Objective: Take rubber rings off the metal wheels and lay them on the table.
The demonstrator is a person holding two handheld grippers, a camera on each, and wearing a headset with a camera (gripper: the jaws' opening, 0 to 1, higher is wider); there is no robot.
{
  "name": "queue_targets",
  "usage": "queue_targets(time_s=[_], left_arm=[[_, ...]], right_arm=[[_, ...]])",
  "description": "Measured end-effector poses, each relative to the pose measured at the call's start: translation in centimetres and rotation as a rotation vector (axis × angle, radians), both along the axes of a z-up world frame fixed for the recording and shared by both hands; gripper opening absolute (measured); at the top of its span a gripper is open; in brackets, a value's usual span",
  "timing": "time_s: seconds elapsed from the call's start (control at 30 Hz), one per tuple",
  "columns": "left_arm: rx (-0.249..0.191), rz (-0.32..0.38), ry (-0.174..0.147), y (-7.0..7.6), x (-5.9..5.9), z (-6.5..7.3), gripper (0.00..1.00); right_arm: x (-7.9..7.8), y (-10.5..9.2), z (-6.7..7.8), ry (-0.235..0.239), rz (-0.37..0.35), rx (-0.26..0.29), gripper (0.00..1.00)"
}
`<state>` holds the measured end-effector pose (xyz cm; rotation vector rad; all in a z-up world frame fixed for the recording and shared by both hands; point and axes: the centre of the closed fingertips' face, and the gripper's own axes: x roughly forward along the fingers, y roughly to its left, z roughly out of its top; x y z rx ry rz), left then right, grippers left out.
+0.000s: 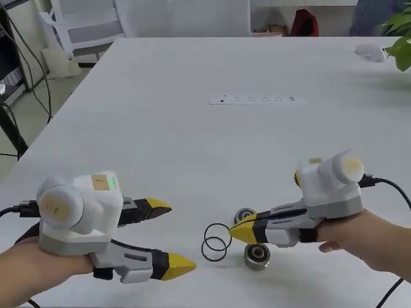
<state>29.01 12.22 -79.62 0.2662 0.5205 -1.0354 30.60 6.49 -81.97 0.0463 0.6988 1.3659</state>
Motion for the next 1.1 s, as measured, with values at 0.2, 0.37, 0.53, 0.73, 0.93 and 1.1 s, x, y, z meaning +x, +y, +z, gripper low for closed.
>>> queue_targets(time_s=[0.2,0.37,0.53,0.73,0.93,1.1], left_arm=[[-0.004,0.012,-0.002,0.5,-0.1,0.2,0.66],[-0.003,0.019,0.001,0.8,-0.3,0.1,0.67],[-0.001,0.025,0.003,1.0,-0.4,0.1,0.68],[-0.001,0.028,0.009,1.1,-0.7,-0.1,0.68],[0.003,0.03,0.013,1.2,-0.8,-0.2,0.68],[0.006,0.031,0.016,1.2,-0.8,-0.3,0.68]], right_arm=[[-0.1,0.4,-0.9,0.006,0.008,-0.022,0.0],[-0.3,0.5,-1.5,0.015,0.009,-0.037,0.0],[-0.1,0.5,-2.0,0.015,0.006,-0.056,0.0],[-0.1,0.6,-2.6,0.021,-0.004,-0.073,0.0],[0.0,0.4,-2.9,0.024,-0.014,-0.083,0.0],[0.3,0.1,-3.1,0.045,-0.04,-0.085,0.0]])
